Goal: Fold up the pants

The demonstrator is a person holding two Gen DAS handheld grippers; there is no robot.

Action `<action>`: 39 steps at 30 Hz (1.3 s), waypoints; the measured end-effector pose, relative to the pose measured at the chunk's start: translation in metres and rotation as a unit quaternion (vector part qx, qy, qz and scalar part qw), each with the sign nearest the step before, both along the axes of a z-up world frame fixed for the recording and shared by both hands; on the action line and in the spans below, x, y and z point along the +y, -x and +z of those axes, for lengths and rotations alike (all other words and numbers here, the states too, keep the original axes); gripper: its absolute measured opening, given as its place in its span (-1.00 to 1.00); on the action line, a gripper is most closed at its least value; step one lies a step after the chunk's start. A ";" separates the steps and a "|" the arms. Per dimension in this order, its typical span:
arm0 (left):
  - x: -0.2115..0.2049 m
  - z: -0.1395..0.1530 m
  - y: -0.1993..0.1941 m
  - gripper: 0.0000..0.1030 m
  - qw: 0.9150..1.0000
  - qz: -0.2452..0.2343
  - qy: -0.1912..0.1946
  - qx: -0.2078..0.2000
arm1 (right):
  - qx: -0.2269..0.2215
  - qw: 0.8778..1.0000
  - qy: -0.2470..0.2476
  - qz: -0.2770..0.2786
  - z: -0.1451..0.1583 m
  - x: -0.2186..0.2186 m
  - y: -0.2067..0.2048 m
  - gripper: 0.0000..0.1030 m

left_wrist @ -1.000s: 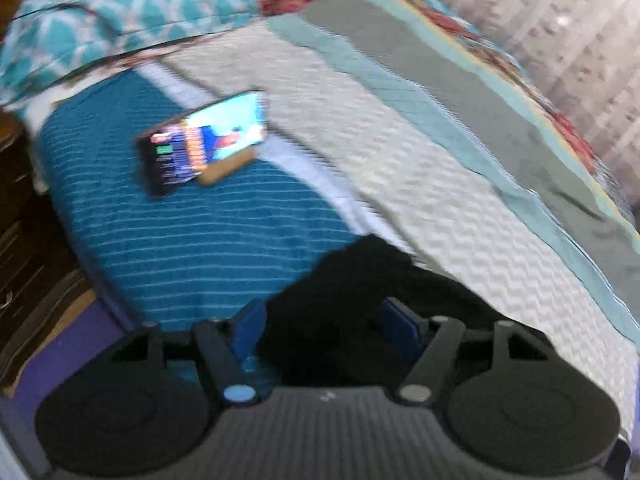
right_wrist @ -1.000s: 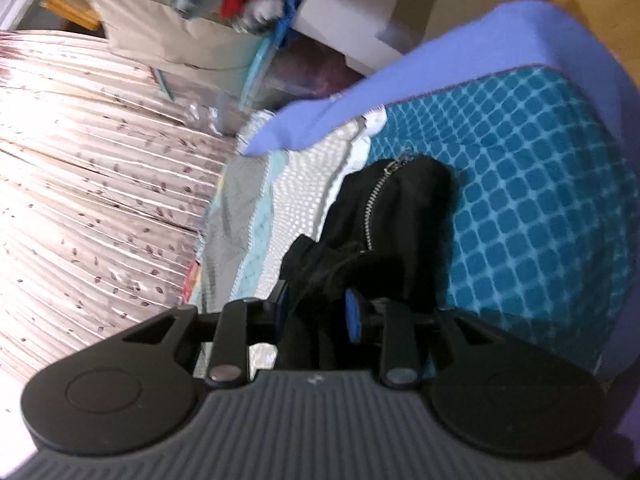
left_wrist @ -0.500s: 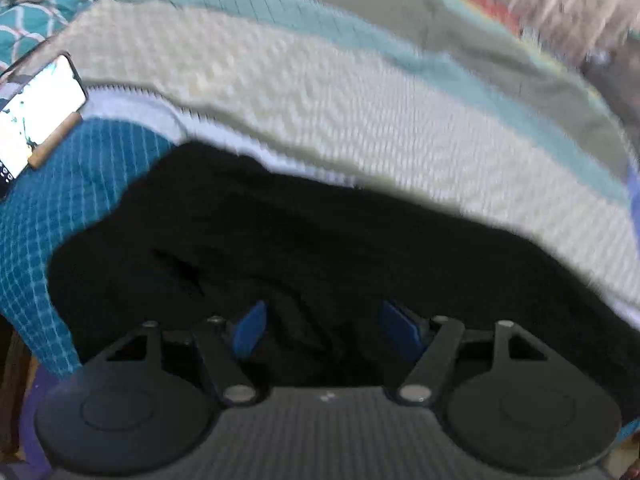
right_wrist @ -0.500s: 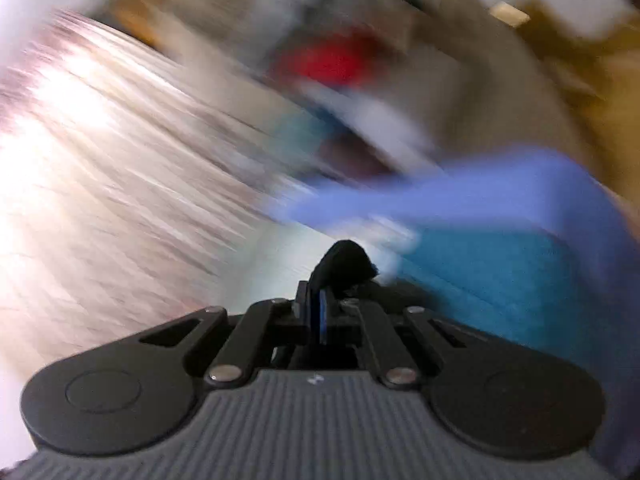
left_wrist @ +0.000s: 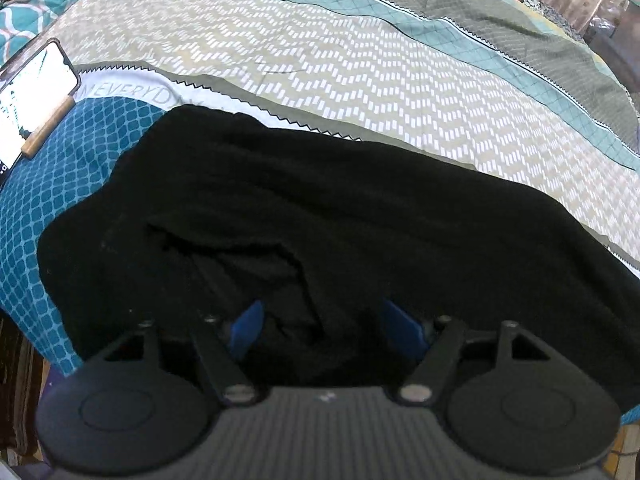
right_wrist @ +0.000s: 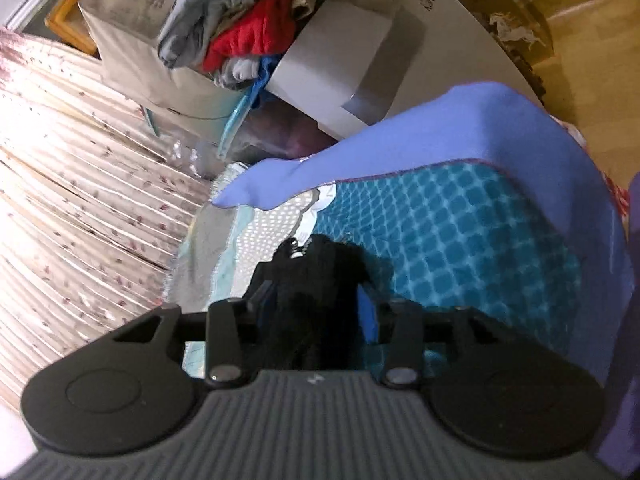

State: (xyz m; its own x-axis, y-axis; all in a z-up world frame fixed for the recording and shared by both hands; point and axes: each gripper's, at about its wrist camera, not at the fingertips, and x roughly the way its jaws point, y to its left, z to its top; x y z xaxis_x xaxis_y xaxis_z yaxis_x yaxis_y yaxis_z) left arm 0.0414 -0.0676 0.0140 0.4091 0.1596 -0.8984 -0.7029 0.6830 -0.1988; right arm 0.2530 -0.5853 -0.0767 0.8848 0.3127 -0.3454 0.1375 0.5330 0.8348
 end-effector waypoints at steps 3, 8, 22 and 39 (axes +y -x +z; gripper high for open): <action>0.000 0.001 0.004 0.36 1.000 0.001 0.002 -0.007 | 0.012 1.000 0.002 -0.014 -0.008 0.004 -0.013 -0.11; 0.001 0.001 0.004 0.36 1.000 -0.004 0.003 -0.018 | 0.008 1.000 -0.014 -0.009 0.000 0.004 -0.013 -0.59; 0.007 0.003 0.026 0.35 0.997 -0.007 0.024 -0.070 | -0.123 0.900 0.216 0.357 0.082 0.186 0.076 -0.59; 0.038 0.040 0.101 0.42 0.982 0.019 -0.011 -0.189 | -0.071 0.903 0.244 0.347 0.078 0.231 0.071 -0.55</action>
